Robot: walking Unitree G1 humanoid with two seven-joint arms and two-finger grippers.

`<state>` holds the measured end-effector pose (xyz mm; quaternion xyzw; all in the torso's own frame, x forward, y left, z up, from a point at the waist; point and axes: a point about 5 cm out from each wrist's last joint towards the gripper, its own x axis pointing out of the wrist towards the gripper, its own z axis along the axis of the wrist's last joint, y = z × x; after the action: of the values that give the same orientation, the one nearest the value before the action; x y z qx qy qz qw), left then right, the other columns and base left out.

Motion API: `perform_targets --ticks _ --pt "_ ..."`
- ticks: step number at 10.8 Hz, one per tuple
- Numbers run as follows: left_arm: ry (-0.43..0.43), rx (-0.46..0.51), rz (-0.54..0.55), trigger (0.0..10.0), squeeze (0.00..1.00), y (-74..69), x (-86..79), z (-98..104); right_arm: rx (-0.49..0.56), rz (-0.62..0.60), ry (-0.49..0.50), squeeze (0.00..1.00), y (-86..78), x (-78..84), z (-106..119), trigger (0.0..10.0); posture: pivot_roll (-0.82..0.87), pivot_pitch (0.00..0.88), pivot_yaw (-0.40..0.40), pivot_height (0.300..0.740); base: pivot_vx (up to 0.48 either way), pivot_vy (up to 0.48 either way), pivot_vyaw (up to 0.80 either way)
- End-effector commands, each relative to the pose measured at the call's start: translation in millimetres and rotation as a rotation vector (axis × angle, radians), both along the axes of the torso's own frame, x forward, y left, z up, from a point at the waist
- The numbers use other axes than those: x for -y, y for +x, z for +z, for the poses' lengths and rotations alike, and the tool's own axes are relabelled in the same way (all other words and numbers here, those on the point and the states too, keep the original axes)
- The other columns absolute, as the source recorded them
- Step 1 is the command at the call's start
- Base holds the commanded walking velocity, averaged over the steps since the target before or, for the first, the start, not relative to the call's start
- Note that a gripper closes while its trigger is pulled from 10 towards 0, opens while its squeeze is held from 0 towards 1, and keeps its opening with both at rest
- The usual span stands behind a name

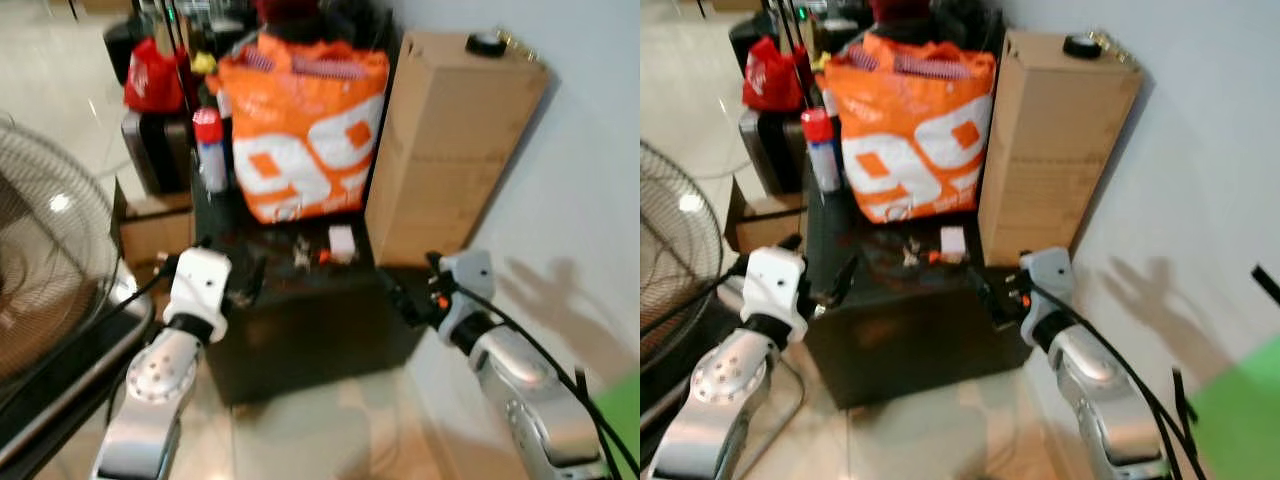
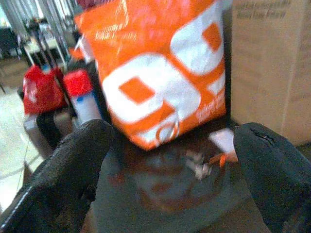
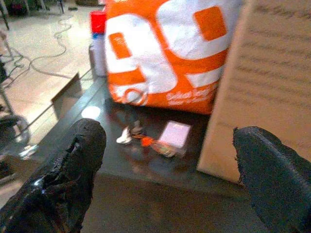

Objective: Hang keys on a hook

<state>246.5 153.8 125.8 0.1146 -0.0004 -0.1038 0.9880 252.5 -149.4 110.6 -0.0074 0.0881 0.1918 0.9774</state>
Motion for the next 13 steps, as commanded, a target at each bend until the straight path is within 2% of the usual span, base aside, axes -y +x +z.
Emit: perform_targets --ticks 1,7,10,12,13 --pt "-0.002 0.009 -0.011 10.0 0.0 0.7 5.1 7 0.007 -0.039 -0.013 1.0 2.6 4.9 2 10.0 -0.02 0.0 -0.034 0.74 0.322 0.0 0.0" --pt "0.008 -0.006 -0.026 10.0 0.0 1.5 2.8 9 -0.016 -0.028 -0.04 1.0 2.0 5.6 -3 10.0 -0.01 0.0 -0.033 0.74 0.33 0.0 0.0" --pt "0.009 -0.019 -0.028 10.0 0.0 0.7 0.5 6 -0.075 0.117 -0.13 1.0 -4.5 2.0 -13 10.0 -0.02 0.0 -0.034 0.74 0.331 0.0 0.0" --pt "0.017 -0.033 -0.035 10.0 0.0 1.7 0.5 3 -0.087 0.125 -0.152 1.0 -1.4 4.2 -14 10.0 -0.01 0.0 -0.039 0.74 0.332 0.0 0.66" --pt "0.022 -0.04 -0.043 10.0 0.0 1.4 0.4 1 -0.095 0.118 -0.152 1.0 -0.7 4.8 -15 10.0 -0.01 0.0 -0.04 0.74 0.326 0.0 0.0"
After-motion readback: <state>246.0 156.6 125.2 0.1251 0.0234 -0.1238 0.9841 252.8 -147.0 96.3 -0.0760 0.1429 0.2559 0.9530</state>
